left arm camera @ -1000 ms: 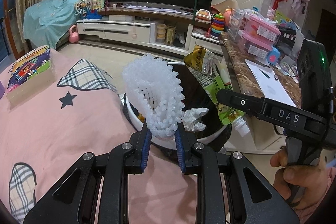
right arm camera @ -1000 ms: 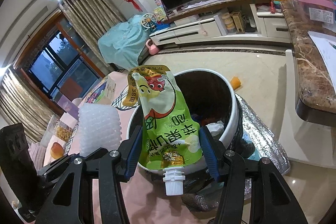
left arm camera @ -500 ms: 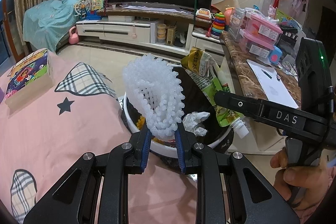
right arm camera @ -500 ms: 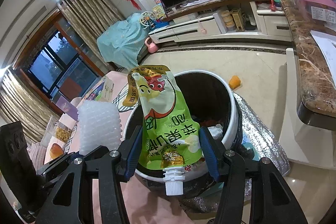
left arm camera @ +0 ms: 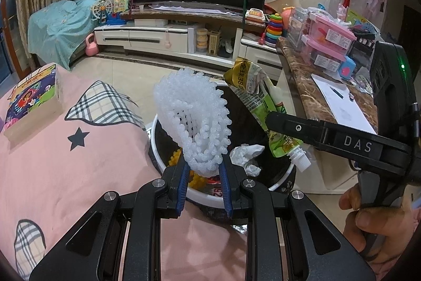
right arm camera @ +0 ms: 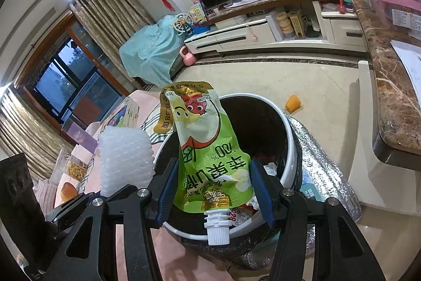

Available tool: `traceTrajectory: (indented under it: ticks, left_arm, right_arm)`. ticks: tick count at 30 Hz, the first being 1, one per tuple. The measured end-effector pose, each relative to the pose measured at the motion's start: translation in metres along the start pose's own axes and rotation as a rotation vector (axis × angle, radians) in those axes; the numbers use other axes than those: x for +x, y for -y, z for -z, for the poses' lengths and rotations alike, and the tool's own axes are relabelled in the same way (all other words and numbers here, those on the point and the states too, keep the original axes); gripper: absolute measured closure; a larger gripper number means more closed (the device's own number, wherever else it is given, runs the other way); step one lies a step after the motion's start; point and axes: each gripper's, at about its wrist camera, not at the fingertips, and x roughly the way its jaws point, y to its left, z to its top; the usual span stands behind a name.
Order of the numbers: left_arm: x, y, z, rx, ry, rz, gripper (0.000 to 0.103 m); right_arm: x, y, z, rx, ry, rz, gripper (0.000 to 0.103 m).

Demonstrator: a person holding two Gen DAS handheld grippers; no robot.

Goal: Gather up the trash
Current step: 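Lower both held items into the bin opening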

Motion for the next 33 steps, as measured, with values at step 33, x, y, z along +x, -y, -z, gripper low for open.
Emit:
traceTrajectory:
  ticks: [33]
  left_arm:
    - [0.028, 0.0, -0.009, 0.021, -0.042, -0.018, 0.083]
  right_arm:
    - [0.016, 0.008, -0.012, 0.042, -0.048, 0.02, 0.048]
